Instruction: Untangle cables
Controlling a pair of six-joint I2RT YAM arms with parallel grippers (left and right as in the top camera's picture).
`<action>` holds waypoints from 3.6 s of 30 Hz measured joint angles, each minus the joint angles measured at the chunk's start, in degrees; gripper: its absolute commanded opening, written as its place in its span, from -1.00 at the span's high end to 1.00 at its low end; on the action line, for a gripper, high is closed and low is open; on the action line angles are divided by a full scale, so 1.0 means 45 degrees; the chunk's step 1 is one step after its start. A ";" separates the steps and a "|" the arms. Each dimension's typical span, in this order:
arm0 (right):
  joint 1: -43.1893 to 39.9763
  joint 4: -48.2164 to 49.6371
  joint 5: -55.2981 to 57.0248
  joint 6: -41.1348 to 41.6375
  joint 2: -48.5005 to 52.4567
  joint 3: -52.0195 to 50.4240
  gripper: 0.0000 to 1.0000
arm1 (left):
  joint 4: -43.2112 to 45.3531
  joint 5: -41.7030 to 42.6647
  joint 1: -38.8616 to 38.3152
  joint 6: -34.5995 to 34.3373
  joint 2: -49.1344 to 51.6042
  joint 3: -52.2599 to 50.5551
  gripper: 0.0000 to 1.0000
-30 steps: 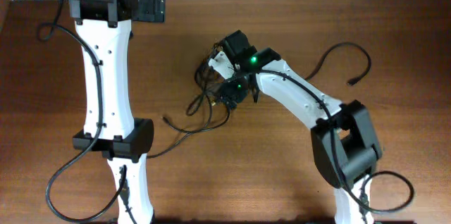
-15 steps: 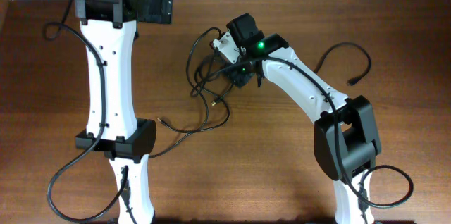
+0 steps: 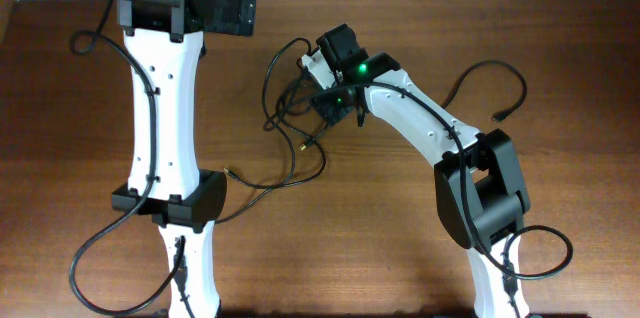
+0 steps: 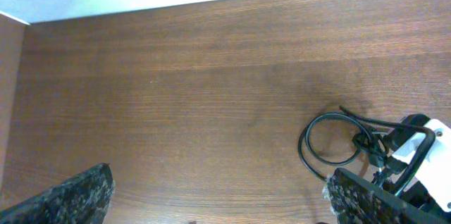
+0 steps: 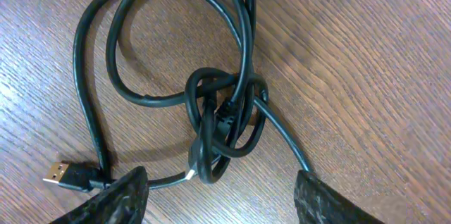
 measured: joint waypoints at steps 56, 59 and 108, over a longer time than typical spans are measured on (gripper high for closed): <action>-0.5814 -0.3512 -0.0282 0.2006 -0.8160 0.0126 0.92 | -0.0005 1.1336 -0.3589 0.9160 0.1569 -0.0170 -0.98; -0.5814 -0.3507 -0.1219 0.2040 -0.8170 0.0131 0.92 | 0.0646 1.1948 -0.3580 1.1045 0.1511 -0.2370 -0.97; -0.8378 -0.6994 -0.2186 0.2409 -1.0025 0.3842 0.92 | 0.3730 0.9938 0.2171 0.8174 -0.0923 -0.5333 1.00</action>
